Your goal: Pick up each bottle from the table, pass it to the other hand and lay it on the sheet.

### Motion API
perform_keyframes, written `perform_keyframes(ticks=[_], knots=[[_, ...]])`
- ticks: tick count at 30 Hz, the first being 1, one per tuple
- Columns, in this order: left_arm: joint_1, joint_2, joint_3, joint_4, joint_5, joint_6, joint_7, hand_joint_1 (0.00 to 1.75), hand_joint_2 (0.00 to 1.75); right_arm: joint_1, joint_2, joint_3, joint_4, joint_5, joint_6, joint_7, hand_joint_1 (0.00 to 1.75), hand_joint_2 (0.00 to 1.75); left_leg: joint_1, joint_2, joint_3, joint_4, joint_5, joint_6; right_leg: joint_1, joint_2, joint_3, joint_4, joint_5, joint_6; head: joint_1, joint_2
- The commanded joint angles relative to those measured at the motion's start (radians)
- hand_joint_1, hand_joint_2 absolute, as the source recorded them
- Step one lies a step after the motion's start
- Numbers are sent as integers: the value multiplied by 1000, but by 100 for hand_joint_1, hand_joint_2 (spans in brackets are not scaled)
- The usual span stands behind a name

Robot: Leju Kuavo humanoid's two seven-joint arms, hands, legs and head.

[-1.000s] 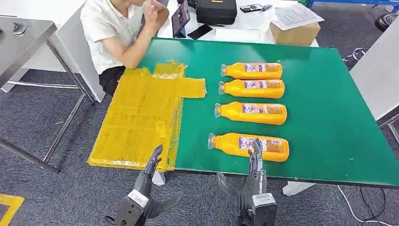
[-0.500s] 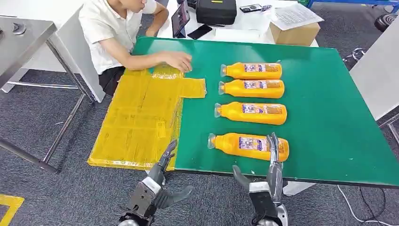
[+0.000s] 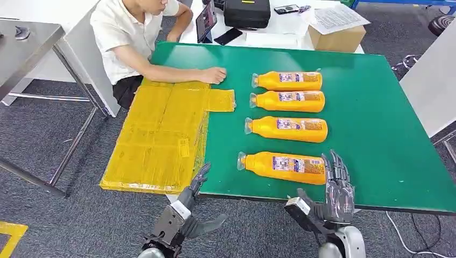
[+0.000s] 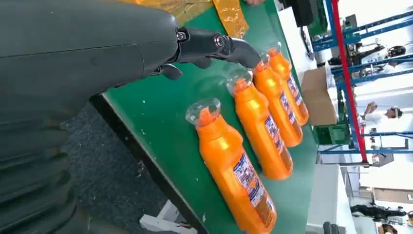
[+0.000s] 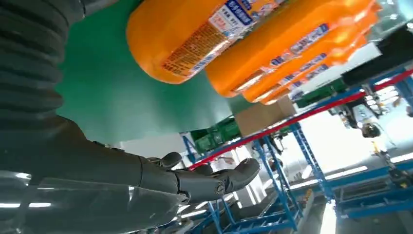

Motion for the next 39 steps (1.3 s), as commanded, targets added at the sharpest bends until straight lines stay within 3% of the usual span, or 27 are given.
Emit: perform_keyframes(ticks=[1,11,13,20,26,30,35,37,38,39], knots=[[-56,-25,-6,71,7,-21,-7,0,175,-142,-128,117,182,46,43,139,0,175,1,3,5,-1,-2,-1,1,4,5,-1,0,-2,0,0],[-74,-46,1,76,5,-49,-13,0,175,-286,-173,215,328,39,193,171,0,175,0,2,4,-1,0,0,-1,3,3,-1,1,-1,0,0],[-78,-50,-1,79,8,-51,-14,0,175,-317,-176,252,380,96,185,192,0,175,0,3,4,-1,0,-1,0,4,4,-1,1,-1,0,0],[-74,-51,-13,77,8,-54,-13,0,175,-309,-192,307,399,69,254,192,0,175,0,1,7,-1,-1,-1,0,2,7,-2,-1,-2,0,0],[-62,-48,-12,55,-11,-55,-6,0,175,-312,-292,408,352,89,449,237,0,175,0,0,4,0,0,0,0,1,4,-1,0,-1,0,0],[-62,-48,-12,55,-11,-55,-6,0,175,-312,-292,408,352,89,449,237,0,175,0,-1,5,-1,0,-1,0,0,6,-2,0,-2,0,0],[-52,-54,0,49,-25,-58,-1,0,175,-330,-368,485,335,38,597,290,0,175,0,-2,7,-1,0,0,0,-1,8,-1,0,-1,0,0],[-53,-54,-1,51,-26,-59,-1,0,175,-335,-380,488,341,34,603,289,0,175,0,-1,8,-1,0,-1,0,0,9,-2,0,-1,0,0],[-54,-54,-3,54,-27,-60,-1,0,175,-348,-395,505,354,31,621,288,3,175,0,-3,9,-1,0,0,0,-2,9,-2,0,-1,0,0],[-55,-54,-4,55,-29,-61,-2,0,175,-350,-401,504,358,21,626,287,115,175,0,-3,10,-1,0,0,0,-2,11,-2,-1,-1,0,0]])
